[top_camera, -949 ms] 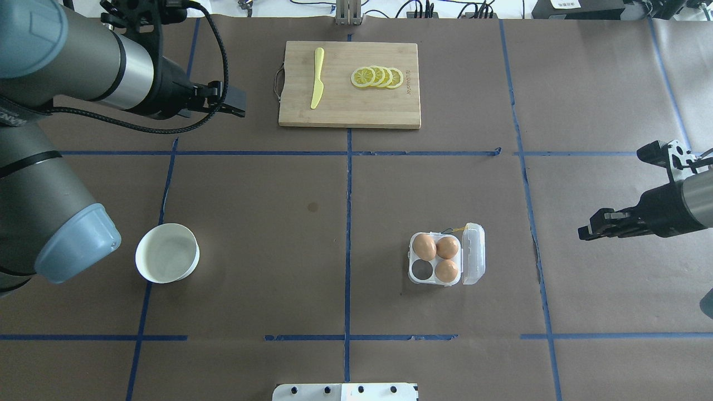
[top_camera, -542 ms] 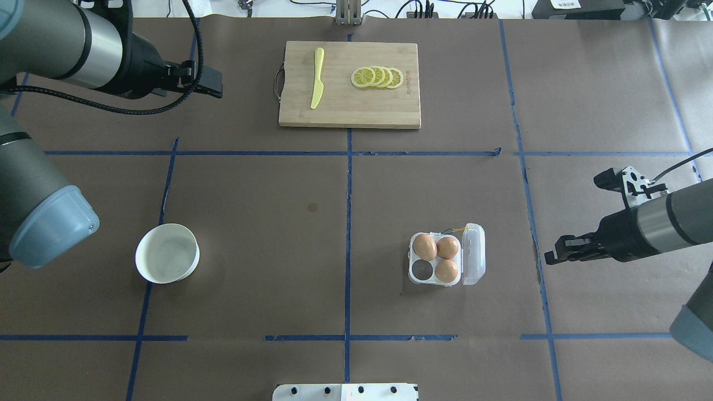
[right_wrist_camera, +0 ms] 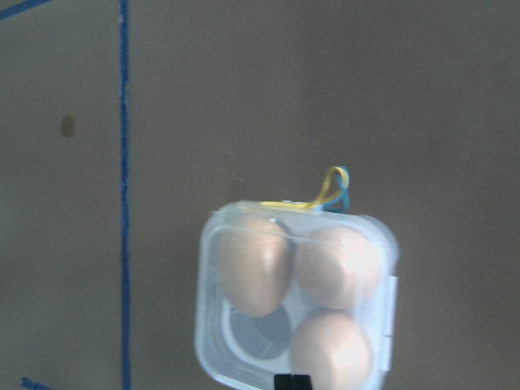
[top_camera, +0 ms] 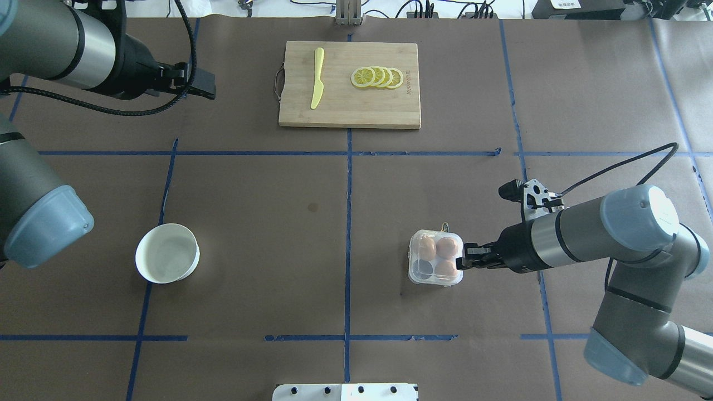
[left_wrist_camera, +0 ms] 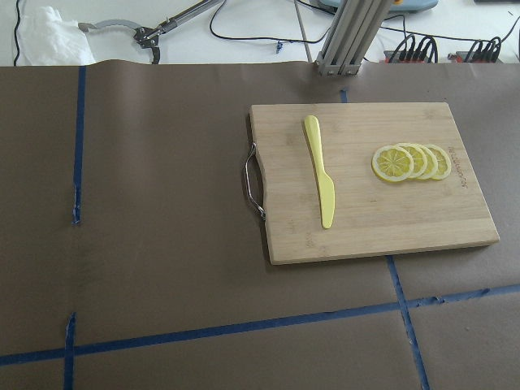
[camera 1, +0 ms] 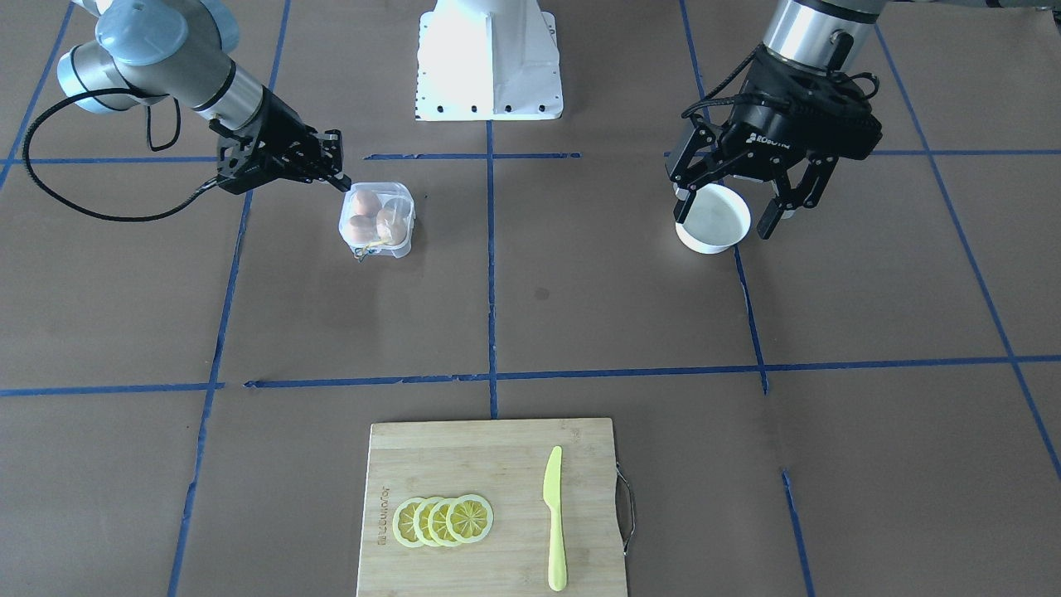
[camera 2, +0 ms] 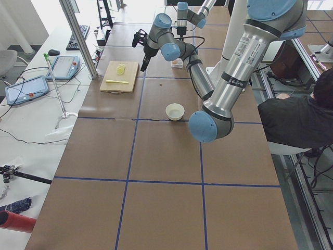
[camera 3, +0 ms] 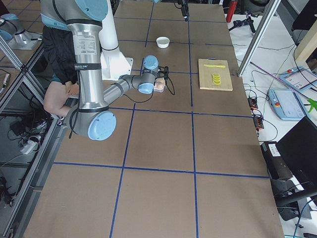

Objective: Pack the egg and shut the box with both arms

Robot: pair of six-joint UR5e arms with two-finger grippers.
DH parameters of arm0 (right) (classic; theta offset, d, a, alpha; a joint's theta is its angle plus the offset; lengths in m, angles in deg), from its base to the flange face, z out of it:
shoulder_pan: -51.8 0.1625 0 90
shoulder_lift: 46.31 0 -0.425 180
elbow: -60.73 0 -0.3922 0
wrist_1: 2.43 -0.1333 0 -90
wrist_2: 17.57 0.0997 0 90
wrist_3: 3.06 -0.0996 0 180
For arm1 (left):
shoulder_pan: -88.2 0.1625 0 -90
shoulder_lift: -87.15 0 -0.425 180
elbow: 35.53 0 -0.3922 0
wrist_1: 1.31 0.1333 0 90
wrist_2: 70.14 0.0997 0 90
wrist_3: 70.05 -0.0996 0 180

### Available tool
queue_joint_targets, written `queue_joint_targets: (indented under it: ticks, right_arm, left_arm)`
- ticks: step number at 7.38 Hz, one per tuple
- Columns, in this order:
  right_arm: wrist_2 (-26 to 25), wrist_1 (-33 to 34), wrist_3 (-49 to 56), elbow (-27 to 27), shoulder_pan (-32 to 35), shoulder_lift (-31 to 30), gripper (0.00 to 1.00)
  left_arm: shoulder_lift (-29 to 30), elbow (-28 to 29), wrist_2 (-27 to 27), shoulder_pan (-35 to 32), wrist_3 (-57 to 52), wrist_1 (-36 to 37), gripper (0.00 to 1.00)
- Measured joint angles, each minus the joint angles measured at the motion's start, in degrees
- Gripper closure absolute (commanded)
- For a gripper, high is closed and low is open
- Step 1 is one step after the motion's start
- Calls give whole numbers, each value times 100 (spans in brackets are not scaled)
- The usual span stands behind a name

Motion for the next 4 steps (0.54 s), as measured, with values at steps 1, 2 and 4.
queue_joint_targets:
  ticks: [1,2,4]
  right_arm:
    - [-40,327,-59,8,-90,445,100]
    - [-86,730,-101,13,-183,939,65]
    - [-157,1430,-159,15,-296,1748,0]
  left_arm:
    - [-27,11,0,-1,-31,-2,0]
    - [-82,15,-2,-1,-47,-10,0]
    - [-335,14,-140,-38,-444,-18,0]
